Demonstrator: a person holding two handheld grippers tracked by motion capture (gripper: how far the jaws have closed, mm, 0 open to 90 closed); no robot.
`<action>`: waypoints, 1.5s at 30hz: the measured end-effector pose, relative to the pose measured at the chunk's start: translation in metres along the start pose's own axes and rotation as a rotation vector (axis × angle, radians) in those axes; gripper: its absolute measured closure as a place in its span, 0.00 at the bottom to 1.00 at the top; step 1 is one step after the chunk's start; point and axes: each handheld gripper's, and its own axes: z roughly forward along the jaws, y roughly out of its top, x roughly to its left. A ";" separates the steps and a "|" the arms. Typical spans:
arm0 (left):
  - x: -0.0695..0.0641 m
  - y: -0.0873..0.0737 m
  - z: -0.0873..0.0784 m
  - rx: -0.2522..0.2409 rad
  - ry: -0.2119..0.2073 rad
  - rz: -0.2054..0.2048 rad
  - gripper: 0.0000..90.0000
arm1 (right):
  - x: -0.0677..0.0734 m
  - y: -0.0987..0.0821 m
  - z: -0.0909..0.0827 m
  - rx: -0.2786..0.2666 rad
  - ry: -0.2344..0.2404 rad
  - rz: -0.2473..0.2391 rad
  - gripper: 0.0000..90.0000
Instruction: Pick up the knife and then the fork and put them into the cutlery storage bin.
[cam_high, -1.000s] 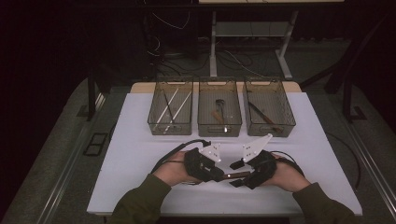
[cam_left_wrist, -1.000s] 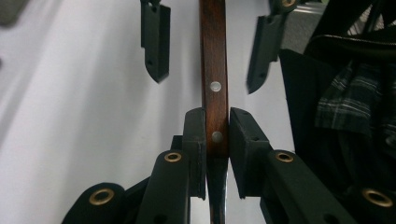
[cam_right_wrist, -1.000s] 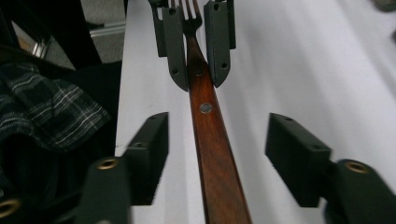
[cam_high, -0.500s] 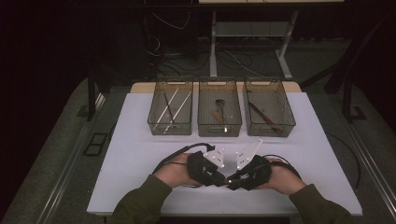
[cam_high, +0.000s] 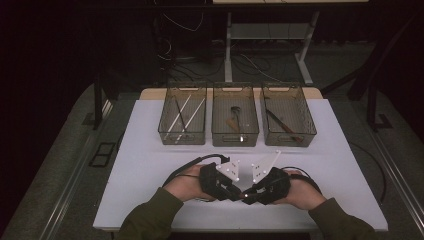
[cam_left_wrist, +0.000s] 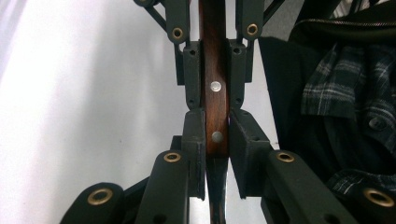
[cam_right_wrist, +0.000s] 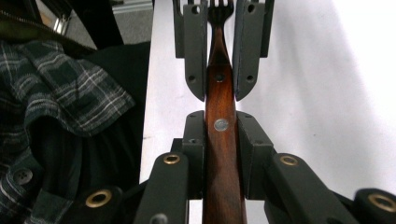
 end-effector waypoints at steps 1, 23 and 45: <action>0.000 -0.001 -0.001 -0.014 -0.005 -0.002 0.84 | 0.000 0.000 -0.001 -0.006 -0.002 0.002 0.84; 0.006 -0.069 -0.037 -0.268 0.305 -0.268 0.28 | -0.018 -0.021 -0.037 -0.046 -0.141 0.142 0.84; -0.019 -0.127 -0.038 -0.289 0.497 -0.427 0.00 | -0.042 -0.042 -0.077 -0.191 -0.254 0.303 0.84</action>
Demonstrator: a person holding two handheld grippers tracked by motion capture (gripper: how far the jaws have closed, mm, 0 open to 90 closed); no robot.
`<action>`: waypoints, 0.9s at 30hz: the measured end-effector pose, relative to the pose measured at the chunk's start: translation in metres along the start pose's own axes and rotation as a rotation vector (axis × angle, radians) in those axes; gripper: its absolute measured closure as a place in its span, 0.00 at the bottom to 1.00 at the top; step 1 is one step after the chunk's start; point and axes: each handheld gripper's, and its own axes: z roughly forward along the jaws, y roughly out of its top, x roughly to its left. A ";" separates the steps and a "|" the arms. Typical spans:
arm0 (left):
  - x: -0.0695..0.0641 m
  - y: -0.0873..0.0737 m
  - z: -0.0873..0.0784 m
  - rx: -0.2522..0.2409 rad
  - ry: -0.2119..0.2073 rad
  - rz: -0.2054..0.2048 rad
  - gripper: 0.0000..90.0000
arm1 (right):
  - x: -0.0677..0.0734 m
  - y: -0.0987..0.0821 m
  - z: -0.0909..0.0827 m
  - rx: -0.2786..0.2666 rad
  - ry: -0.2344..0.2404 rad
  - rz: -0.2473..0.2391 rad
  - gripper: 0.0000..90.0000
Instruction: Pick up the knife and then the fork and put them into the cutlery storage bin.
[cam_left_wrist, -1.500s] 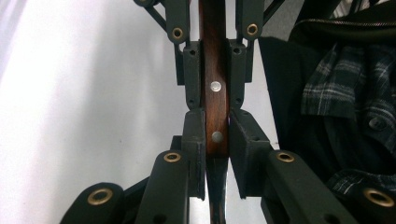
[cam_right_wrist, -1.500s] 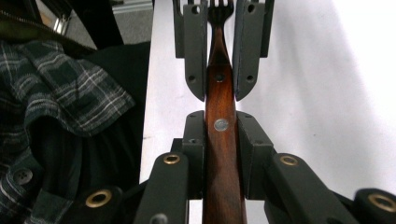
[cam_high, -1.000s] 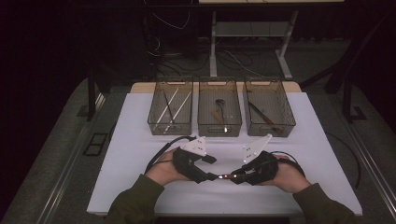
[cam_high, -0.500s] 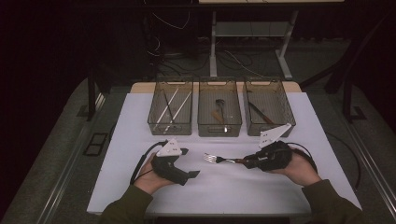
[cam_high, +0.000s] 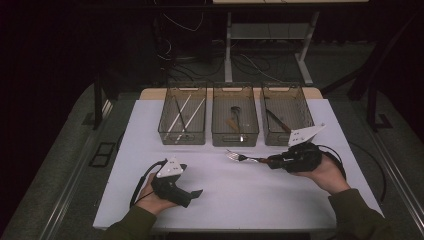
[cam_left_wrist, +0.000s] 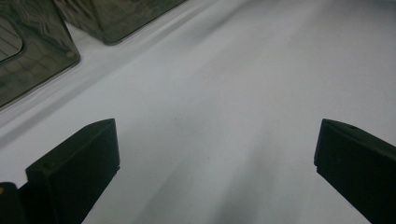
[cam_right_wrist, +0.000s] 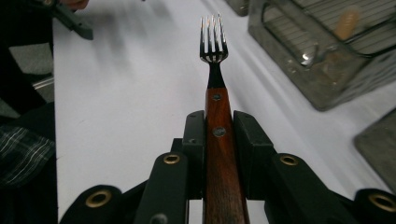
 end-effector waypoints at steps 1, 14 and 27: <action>0.000 0.000 0.000 -0.001 0.001 0.003 0.00 | -0.002 0.000 -0.002 -0.003 -0.008 0.003 0.84; 0.000 -0.001 0.003 0.013 -0.001 0.007 0.00 | -0.025 0.003 -0.040 -0.129 -0.101 0.076 0.84; -0.001 -0.001 0.005 0.021 -0.010 0.007 0.00 | -0.061 0.000 -0.068 -0.212 -0.299 0.211 0.84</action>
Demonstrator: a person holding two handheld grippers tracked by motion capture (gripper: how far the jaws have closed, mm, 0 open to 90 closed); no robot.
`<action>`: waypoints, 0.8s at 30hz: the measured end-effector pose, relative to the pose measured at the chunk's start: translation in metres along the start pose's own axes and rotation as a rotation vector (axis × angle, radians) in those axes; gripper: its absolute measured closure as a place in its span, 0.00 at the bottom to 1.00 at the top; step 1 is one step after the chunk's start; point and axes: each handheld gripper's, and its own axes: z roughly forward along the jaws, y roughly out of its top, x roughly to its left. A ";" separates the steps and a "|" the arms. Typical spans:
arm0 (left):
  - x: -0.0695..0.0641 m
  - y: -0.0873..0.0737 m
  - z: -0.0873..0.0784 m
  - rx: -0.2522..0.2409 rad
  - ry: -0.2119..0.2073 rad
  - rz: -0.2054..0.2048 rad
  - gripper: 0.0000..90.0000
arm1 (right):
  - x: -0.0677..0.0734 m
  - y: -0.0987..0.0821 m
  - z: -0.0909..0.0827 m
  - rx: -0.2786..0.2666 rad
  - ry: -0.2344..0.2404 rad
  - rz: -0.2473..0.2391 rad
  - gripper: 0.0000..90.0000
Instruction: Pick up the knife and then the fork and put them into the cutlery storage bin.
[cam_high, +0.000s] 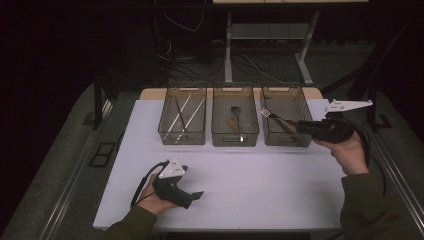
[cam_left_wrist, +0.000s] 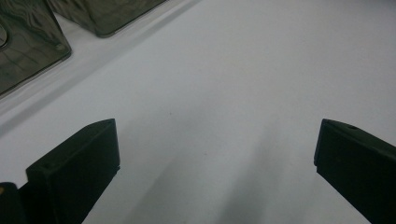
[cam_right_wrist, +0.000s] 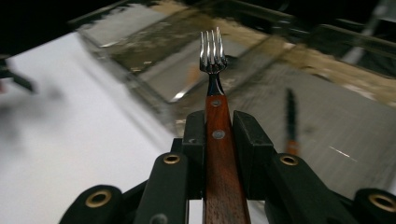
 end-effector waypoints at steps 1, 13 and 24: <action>0.000 0.000 0.000 -0.001 0.001 0.000 0.00 | -0.003 0.001 0.001 0.005 -0.028 0.014 0.84; -0.001 0.000 0.001 0.008 -0.014 0.003 0.00 | -0.045 0.001 0.029 0.055 -0.221 0.128 0.84; -0.001 0.000 0.002 0.006 -0.013 -0.004 0.00 | -0.063 -0.003 0.075 0.126 -0.245 0.213 0.84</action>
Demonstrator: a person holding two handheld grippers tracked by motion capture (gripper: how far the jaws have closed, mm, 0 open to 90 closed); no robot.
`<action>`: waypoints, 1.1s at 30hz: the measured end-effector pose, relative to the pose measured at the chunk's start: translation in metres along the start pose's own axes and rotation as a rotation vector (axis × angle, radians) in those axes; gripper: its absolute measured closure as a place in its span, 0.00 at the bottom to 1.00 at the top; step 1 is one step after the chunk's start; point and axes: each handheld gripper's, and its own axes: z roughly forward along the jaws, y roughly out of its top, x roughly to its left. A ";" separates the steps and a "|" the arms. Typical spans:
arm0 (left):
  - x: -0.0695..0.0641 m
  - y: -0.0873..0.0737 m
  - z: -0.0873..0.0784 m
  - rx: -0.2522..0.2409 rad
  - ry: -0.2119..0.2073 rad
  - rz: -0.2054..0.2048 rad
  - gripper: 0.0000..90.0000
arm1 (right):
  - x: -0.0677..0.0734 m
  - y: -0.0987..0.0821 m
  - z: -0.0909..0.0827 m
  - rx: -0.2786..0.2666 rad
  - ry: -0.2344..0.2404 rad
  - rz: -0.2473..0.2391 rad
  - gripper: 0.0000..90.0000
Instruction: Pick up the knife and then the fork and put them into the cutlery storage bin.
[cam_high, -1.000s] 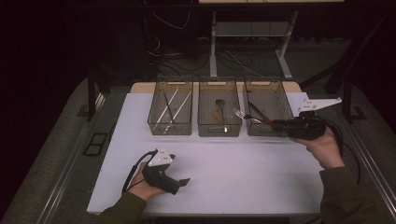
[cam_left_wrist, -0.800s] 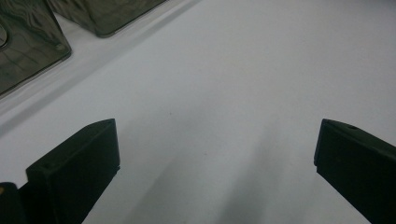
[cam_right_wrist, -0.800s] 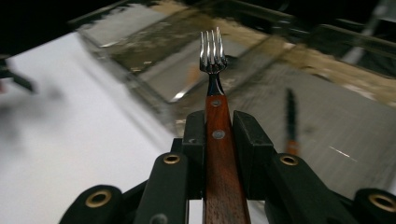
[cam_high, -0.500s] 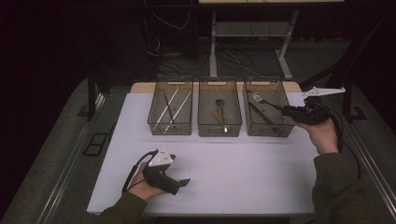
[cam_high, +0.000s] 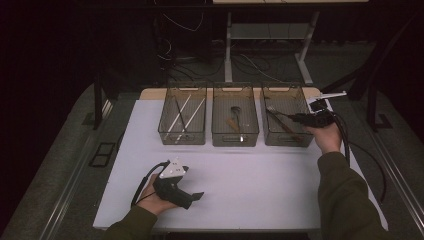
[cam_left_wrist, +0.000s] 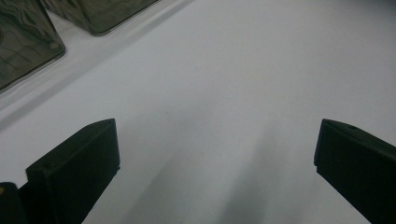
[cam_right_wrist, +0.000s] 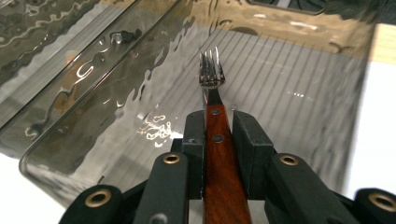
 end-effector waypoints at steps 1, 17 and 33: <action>0.000 0.000 0.000 -0.002 -0.001 0.000 0.00 | 0.001 0.001 0.003 0.007 -0.004 -0.001 0.84; -0.001 0.001 0.000 -0.005 -0.001 0.012 0.00 | 0.001 0.000 -0.003 -0.081 -0.009 0.014 0.41; 0.002 0.000 -0.004 -0.016 0.014 0.008 0.00 | 0.041 -0.030 -0.043 -0.151 0.096 -0.114 0.21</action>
